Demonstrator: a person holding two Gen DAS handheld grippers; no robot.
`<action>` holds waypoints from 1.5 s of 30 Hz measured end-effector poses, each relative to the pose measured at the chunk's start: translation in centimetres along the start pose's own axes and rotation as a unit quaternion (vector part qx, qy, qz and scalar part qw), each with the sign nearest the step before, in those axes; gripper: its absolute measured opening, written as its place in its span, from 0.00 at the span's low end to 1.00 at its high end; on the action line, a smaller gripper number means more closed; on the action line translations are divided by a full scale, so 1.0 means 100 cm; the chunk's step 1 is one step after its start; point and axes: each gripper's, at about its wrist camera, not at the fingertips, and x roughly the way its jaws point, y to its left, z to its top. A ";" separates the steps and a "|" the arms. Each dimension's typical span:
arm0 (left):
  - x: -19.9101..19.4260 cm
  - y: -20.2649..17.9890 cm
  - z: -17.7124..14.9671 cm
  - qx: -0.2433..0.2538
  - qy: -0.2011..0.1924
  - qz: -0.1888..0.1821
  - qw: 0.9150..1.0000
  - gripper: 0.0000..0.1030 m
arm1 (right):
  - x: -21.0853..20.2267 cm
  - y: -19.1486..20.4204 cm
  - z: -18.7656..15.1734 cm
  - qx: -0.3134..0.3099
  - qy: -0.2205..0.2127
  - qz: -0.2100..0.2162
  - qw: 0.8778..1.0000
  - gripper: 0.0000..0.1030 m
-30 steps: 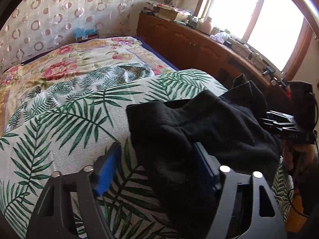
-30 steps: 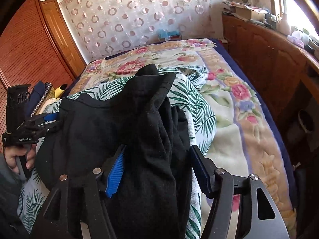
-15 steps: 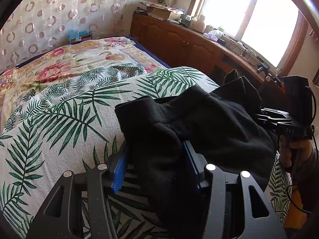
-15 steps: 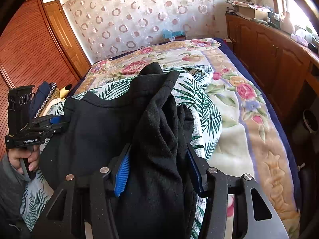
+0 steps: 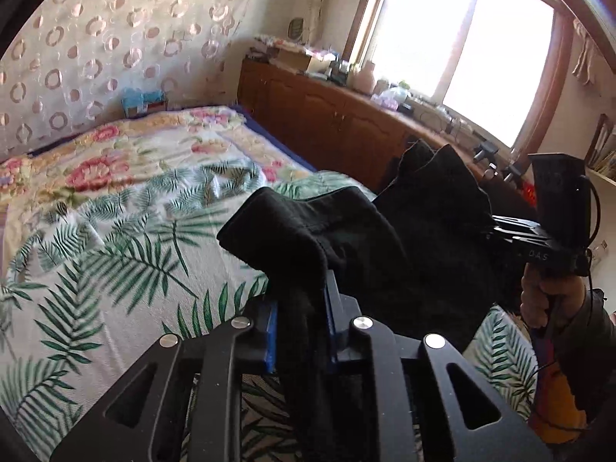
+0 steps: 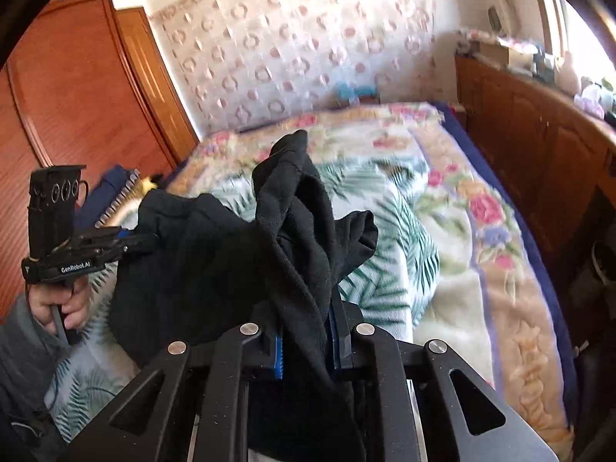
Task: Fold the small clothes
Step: 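Lift the folded black shirt off the bedspread with both tools, then carry the shirt with both tools onto the stack of navy clothes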
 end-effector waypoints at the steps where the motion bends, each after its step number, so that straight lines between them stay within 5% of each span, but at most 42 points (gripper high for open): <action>1: -0.011 -0.003 0.003 0.002 -0.012 0.003 1.000 0.19 | -0.004 0.004 0.003 -0.008 -0.007 0.001 1.000 0.16; 6: -0.055 -0.007 0.012 0.010 -0.058 0.028 0.998 0.19 | -0.011 0.026 0.020 -0.037 -0.028 -0.006 0.999 0.16; 14: -0.132 0.030 0.006 -0.005 -0.106 0.112 0.988 0.19 | 0.008 0.093 0.058 -0.106 -0.056 0.052 0.991 0.16; 29: -0.257 0.130 -0.043 -0.090 -0.179 0.256 0.946 0.19 | 0.106 0.254 0.153 -0.263 -0.055 0.149 0.952 0.16; 35: -0.271 0.157 -0.073 -0.142 -0.199 0.294 0.924 0.19 | 0.156 0.309 0.191 -0.320 -0.045 0.167 0.932 0.16; 40: -0.273 0.178 -0.103 -0.191 -0.198 0.312 0.909 0.19 | 0.239 0.340 0.221 -0.361 -0.019 0.185 0.914 0.16; 45: -0.258 0.207 -0.125 -0.233 -0.157 0.331 0.901 0.19 | 0.313 0.370 0.224 -0.364 0.001 0.165 0.917 0.17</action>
